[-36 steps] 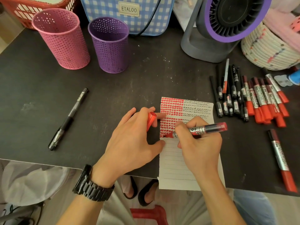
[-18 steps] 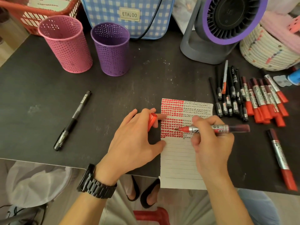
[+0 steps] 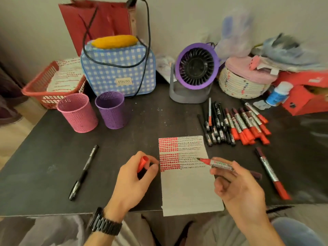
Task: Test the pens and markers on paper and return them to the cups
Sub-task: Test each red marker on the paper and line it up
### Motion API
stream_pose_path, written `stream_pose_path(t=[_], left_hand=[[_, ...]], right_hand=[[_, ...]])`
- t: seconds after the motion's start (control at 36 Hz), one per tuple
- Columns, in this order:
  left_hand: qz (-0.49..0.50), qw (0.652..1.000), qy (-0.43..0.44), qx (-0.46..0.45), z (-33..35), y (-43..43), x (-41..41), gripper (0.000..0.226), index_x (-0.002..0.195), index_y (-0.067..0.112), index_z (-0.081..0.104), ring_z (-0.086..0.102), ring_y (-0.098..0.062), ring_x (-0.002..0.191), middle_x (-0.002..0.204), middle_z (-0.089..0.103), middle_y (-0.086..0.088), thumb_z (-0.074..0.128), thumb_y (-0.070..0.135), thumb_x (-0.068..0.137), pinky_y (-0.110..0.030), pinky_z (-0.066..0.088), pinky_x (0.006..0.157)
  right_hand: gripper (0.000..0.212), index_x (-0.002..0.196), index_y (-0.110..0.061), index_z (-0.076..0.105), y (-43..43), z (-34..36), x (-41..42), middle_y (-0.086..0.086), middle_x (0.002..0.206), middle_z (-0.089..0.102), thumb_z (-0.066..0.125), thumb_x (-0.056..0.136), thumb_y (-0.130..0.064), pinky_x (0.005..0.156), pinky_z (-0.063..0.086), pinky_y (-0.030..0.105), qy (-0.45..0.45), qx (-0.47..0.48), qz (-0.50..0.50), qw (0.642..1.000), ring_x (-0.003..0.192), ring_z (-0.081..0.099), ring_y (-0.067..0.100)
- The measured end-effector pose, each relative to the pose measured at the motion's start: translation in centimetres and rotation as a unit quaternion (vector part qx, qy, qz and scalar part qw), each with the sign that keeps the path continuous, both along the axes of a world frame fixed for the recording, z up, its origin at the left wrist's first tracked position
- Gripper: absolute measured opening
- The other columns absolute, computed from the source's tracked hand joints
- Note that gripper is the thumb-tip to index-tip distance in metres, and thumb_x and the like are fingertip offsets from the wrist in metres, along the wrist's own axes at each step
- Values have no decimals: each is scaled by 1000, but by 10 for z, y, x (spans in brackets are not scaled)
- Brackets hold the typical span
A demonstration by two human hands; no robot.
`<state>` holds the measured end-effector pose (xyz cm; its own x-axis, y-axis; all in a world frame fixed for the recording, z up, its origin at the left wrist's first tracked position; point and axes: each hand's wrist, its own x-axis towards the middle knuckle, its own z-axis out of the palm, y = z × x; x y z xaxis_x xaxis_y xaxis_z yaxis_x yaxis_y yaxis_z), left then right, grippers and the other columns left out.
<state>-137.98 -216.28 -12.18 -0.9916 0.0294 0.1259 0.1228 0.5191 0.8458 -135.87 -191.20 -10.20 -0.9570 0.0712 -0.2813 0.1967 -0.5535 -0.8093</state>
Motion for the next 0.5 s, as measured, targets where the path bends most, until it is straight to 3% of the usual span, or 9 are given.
stream_pose_path(t=[0.06, 0.22, 0.39, 0.44, 0.5], left_hand=[[13, 1000, 8, 7, 4, 2, 5, 17, 81, 31, 55, 57, -12, 74, 78, 62, 14, 59, 33, 98, -34, 43, 68], [-51, 997, -15, 56, 13, 19, 42, 16, 80, 26, 51, 39, -6, 61, 63, 44, 11, 48, 34, 93, -17, 32, 57], [-54, 995, -38, 75, 7, 36, 87, 11, 108, 31, 50, 45, -3, 60, 78, 66, -4, 43, 38, 103, -7, 34, 56], [-48, 993, -47, 102, 2, 38, 95, 17, 110, 32, 47, 42, -5, 57, 74, 67, 2, 46, 44, 98, -13, 33, 54], [-53, 991, -49, 116, -5, 38, 100, 28, 111, 32, 49, 37, -15, 56, 66, 55, -1, 46, 53, 93, -21, 31, 54]], right_hand=[[42, 102, -3, 79, 5, 0, 11, 21, 83, 69, 56, 85, -35, 43, 44, 24, -2, 11, 0, 1000, 51, 52, 18], [22, 85, -18, 77, 12, -1, 41, 24, 75, 67, 60, 79, -30, 40, 42, 26, -12, 15, -25, 1000, 47, 51, 19], [17, 73, -21, 71, 8, -7, 67, 26, 71, 68, 69, 73, -38, 39, 41, 25, -48, 28, -52, 997, 44, 50, 21], [18, 70, -22, 72, 6, -10, 75, 25, 68, 67, 72, 69, -40, 39, 41, 24, -51, 33, -59, 996, 44, 51, 20], [19, 66, -23, 73, 5, -14, 83, 21, 64, 66, 74, 68, -42, 40, 40, 23, -52, 40, -60, 996, 44, 50, 18]])
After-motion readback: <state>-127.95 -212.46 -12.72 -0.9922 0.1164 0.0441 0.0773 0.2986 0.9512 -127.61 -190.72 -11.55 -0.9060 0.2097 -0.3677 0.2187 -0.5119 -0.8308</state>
